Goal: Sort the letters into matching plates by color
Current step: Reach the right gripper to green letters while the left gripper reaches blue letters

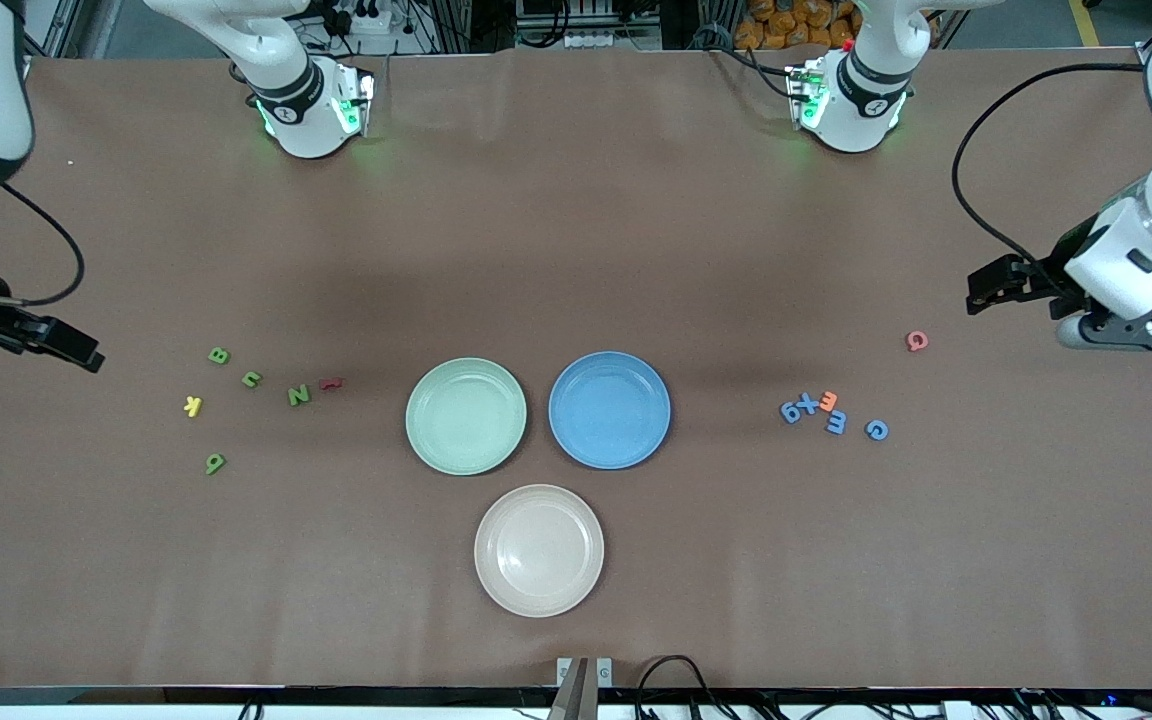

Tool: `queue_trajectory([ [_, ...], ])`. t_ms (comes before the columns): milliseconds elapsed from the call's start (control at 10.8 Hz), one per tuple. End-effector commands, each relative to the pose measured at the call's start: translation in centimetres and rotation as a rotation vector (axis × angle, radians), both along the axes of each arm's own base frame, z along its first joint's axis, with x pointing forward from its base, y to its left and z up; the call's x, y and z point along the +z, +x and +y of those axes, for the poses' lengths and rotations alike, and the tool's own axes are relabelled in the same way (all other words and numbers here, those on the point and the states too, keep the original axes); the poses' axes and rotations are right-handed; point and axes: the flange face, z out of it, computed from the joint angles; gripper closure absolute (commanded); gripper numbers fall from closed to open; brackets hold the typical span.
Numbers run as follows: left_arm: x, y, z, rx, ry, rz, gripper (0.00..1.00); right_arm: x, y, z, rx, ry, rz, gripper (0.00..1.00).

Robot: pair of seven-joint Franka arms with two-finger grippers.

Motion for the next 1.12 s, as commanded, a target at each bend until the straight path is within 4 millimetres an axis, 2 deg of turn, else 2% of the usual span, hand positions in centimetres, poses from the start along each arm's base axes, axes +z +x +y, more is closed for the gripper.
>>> queue_trajectory([
  [0, -3.2, 0.5, -1.6, 0.004, -0.018, 0.028, 0.00, -4.6, -1.1, -0.2, -0.037, 0.009, 0.022, 0.00],
  [93, -4.5, 0.8, -2.2, 0.052, -0.016, 0.025, 0.00, -6.2, -1.4, -0.6, -0.045, 0.010, 0.028, 0.00],
  [279, -8.6, 1.4, -4.3, 0.045, -0.009, 0.020, 0.00, -10.7, -2.6, -2.4, -0.081, 0.012, 0.016, 0.00],
  [372, -10.7, 2.0, -6.0, 0.017, -0.003, 0.027, 0.00, -12.9, -3.3, -3.3, -0.098, 0.011, -0.001, 0.00],
  [465, -12.7, 2.0, -8.9, -0.031, 0.013, 0.041, 0.00, -14.8, -4.0, -4.3, -0.119, 0.014, -0.017, 0.00],
  [558, -14.4, 2.3, -10.0, -0.038, 0.035, 0.042, 0.00, -16.5, -4.7, -4.7, -0.157, 0.050, -0.030, 0.00],
  [743, -17.1, 3.4, -10.6, -0.038, 0.028, 0.019, 0.00, -20.0, -6.1, -5.2, -0.241, 0.120, -0.034, 0.00],
  [1022, -21.0, 4.4, -11.8, -0.150, 0.016, 0.001, 0.00, -23.8, -6.9, -5.3, -0.250, 0.119, 0.030, 0.00],
])
